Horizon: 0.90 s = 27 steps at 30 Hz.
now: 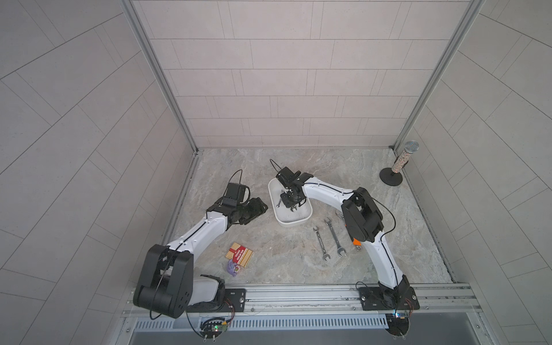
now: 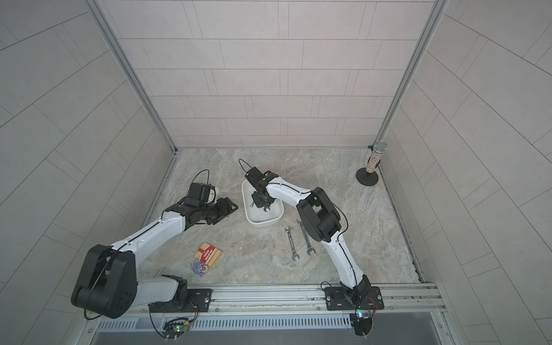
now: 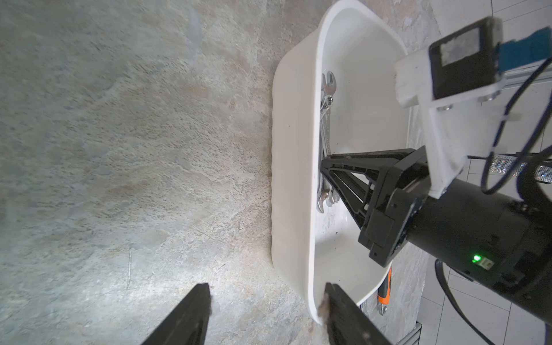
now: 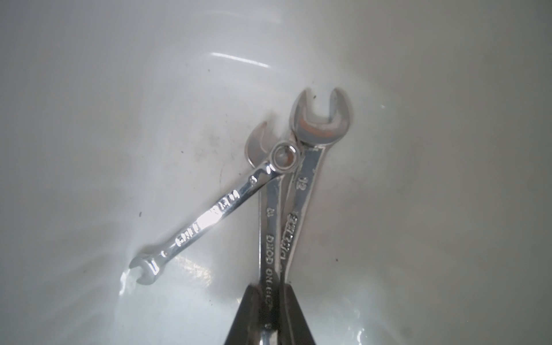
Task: Take out the wrench from the storage box
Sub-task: Pick up the wrench from the storage box.
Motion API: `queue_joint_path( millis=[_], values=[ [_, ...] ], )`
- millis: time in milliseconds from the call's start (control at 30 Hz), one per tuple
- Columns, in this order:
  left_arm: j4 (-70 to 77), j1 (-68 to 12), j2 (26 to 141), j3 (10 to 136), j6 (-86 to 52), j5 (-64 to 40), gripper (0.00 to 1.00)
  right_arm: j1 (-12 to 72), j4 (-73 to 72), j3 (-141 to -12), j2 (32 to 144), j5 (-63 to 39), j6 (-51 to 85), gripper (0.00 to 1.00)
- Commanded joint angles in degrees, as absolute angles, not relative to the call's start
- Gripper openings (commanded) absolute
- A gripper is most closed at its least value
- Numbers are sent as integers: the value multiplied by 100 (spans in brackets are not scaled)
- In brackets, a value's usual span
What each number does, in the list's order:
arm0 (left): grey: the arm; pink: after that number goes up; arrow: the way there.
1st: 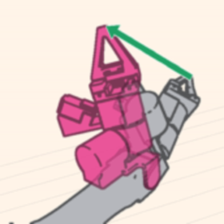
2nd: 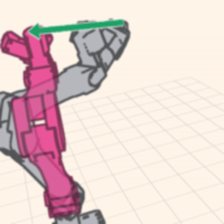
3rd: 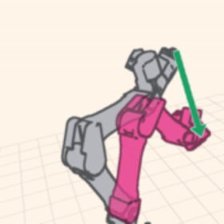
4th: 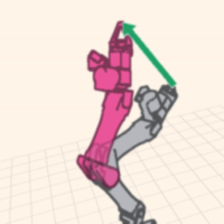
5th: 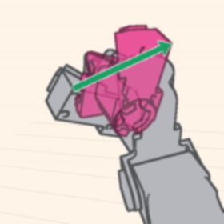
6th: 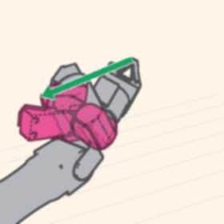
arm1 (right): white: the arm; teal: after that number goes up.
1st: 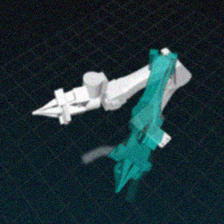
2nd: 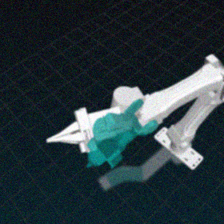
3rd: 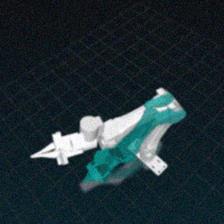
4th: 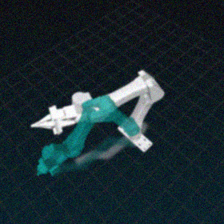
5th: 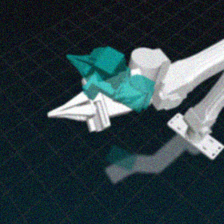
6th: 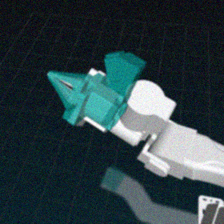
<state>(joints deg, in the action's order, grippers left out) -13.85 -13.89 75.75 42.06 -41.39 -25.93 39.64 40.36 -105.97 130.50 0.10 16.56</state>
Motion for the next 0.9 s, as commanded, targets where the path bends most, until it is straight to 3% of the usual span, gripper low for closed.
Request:
queue_joint_path(
  millis=[0,400,867],
  values=[
    [-1355,-1379,7568,4156,-4113,-2639,67,3949,4371,-10687,13032,77,1705,12],
    [-1327,-1371,7561,4162,-4122,-2663,67,3816,4504,-10706,13076,-493,1727,26],
    [-1319,-1372,7554,4166,-4117,-2657,67,3716,4554,-10816,13029,-547,1745,4]
  ],
)
